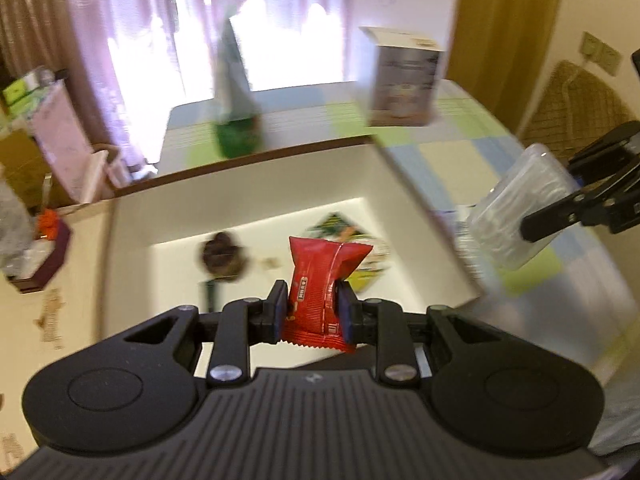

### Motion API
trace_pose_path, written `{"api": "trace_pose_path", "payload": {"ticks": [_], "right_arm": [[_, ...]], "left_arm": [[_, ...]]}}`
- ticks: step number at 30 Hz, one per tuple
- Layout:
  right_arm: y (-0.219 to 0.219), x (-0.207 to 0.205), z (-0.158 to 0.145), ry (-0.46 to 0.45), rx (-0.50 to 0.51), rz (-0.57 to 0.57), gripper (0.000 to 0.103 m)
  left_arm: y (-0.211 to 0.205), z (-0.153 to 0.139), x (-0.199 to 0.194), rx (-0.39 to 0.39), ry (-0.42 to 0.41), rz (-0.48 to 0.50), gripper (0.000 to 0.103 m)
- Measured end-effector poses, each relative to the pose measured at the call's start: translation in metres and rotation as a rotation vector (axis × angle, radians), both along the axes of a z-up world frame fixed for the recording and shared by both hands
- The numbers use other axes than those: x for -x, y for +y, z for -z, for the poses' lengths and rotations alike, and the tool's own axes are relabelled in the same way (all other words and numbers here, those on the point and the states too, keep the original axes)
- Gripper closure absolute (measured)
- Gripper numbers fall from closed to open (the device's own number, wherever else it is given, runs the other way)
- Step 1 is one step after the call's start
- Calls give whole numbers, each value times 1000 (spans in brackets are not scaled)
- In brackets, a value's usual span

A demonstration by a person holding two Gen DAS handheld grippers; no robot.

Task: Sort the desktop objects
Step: 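Carry the plastic box and red sachet over the box with both tools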

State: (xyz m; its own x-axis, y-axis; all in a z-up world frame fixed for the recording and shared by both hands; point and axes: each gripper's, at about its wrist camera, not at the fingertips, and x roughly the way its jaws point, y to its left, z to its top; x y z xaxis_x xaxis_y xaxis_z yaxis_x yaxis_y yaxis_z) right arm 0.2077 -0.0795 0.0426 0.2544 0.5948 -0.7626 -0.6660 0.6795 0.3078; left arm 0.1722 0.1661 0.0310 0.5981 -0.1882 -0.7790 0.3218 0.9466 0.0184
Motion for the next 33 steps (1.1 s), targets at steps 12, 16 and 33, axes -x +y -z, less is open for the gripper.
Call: {"api": "trace_pose_path", "payload": {"ticks": [12,16,33], "right_arm": [[81,-24,64,18,180,144,70],[96,-34,92,73,225,181,70],[104,-51,118,135,272,264,70]], "left_arm": [[53,42,-47,24,75,-36,81],[51,63,-65,19,126,-42,81],[32,91,-97,-23,185,-19,81]]}}
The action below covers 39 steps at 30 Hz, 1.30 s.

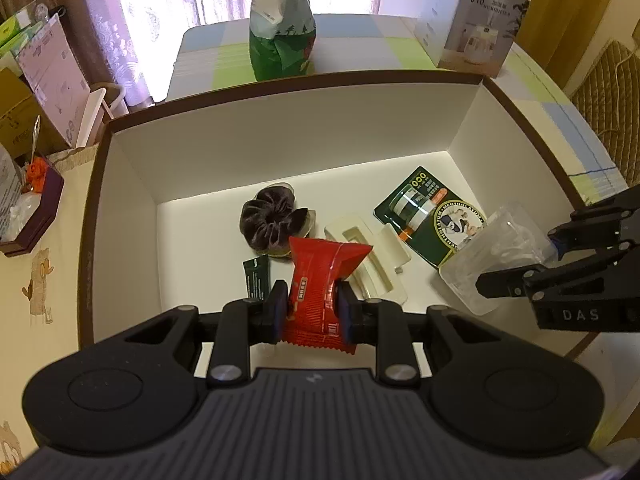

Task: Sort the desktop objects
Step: 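Carry the plastic box and red sachet over the box with both tools, then open both tools to drop the plastic box and sachet into the box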

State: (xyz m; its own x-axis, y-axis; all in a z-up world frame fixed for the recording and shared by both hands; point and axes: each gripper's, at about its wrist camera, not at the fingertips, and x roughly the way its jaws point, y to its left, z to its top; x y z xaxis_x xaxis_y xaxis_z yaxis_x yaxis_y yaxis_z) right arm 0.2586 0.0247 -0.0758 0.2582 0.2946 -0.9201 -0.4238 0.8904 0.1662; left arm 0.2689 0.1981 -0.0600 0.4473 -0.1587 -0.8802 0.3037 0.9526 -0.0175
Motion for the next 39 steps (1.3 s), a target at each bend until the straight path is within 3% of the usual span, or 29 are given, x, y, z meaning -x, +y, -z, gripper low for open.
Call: {"api": "trace_pose_path", "payload": {"ticks": [14,16,17,18,19,21,27,39], "right_arm": [[6,-4,3,0,-8,15,70],[9,-5,4,3,7,13,69],[11,-4,4,-2,15,8,58],[11,-3,2,-13,10,8,32],[12,-1,1,-23,6,6,31],[15,3,-3,-35,10,-5,30],[12,8,-12,-36,15,7,30],[3,21,-29,-53,4,29,30]], "left_arm": [[-9,10,-9,-8,24,5,81],[-9,13,-12,-14,36,-15,72],[-9,13,-12,-18,38,-20,63],[-9,14,-11,-22,39,-23,59],[-9,14,-11,-26,39,-27,58],[-8,12,-9,-23,41,-26,51],[3,5,0,-23,41,-47,44],[19,-12,18,-27,13,-81,38]]}}
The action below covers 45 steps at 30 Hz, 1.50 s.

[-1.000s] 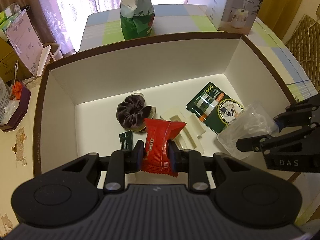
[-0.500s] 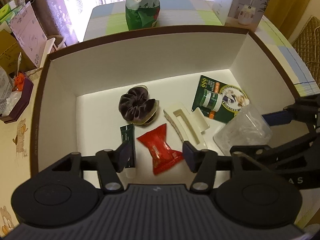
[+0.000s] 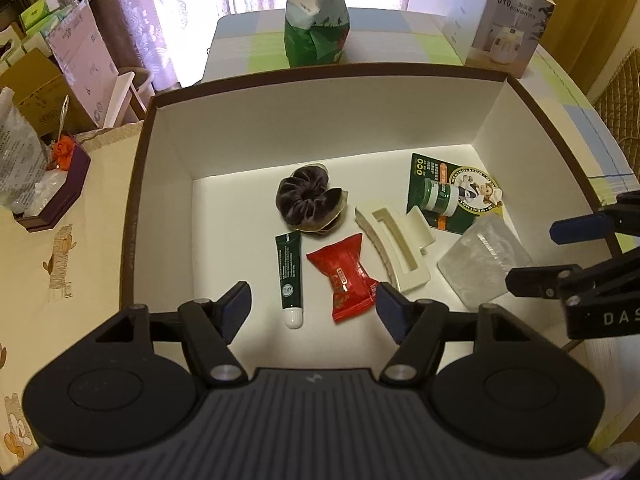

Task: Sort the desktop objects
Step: 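Open both tools to drop the plastic box and sachet into the box, then withdraw both tools from the box toward the remaining toiletries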

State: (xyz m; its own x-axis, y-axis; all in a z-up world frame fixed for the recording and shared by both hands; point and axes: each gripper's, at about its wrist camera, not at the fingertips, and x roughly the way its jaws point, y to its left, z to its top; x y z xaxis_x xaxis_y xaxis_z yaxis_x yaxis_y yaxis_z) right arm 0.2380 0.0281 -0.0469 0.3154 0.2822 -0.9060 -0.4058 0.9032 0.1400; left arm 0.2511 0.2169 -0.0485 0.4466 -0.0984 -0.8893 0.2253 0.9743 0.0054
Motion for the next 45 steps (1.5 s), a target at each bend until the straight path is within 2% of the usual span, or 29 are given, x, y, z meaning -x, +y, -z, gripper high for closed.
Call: {"api": "trace_pose_path", "payload": {"ticks": [6,11,20,24,37,45], "right_arm": [[0,7,-4,-6,-3,-2,30],[0,14,-8,-14,-15,-2,30],[-2,30,-18,-47,-15,7,30],[-5,39,-24,-67,-23,17,30],[-21,69,-44,-130,-43,51,30],[-32,88,-50,-133,-49,14,30]], "left_arm": [[-2,-5,7,-8,-11,5,37],[-3,-11,13,-30,-33,-6,32],[-3,-23,30,-44,-65,-17,32],[-4,-31,38,-51,-88,-21,26],[-9,-54,71,-63,-156,-36,20],[-15,-60,92,-62,-167,-72,15]]}}
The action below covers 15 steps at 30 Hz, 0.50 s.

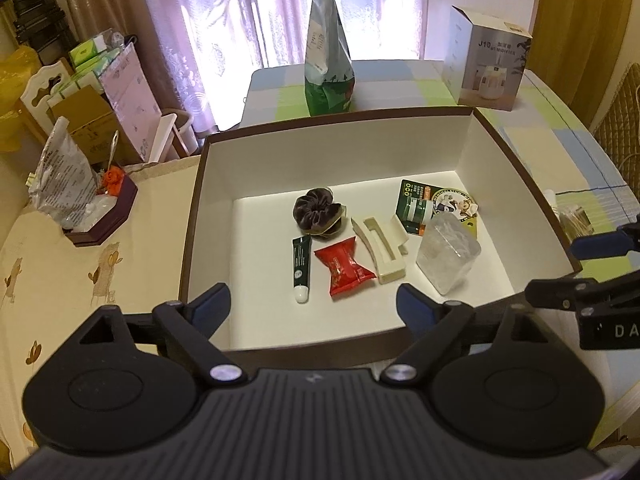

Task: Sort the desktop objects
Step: 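Withdraw both tools from the box toward the remaining toiletries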

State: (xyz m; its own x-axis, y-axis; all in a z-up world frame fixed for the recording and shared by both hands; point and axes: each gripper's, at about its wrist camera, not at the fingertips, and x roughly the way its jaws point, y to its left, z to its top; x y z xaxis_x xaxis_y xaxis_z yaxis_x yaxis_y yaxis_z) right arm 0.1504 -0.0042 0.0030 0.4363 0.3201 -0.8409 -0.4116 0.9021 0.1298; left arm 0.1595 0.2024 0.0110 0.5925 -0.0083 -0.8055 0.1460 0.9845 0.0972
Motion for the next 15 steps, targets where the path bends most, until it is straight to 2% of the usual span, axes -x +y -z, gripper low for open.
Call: {"api": "trace_pose_path", "payload": {"ticks": [3,15], "right_arm": [[-6,7,2,4,11,-11,30],[-39,24,12,39,13,-25,30]], "left_arm": [[-2,0,10,1,5,-13,11],[-18,17,37,-10,62,-44,11]]}}
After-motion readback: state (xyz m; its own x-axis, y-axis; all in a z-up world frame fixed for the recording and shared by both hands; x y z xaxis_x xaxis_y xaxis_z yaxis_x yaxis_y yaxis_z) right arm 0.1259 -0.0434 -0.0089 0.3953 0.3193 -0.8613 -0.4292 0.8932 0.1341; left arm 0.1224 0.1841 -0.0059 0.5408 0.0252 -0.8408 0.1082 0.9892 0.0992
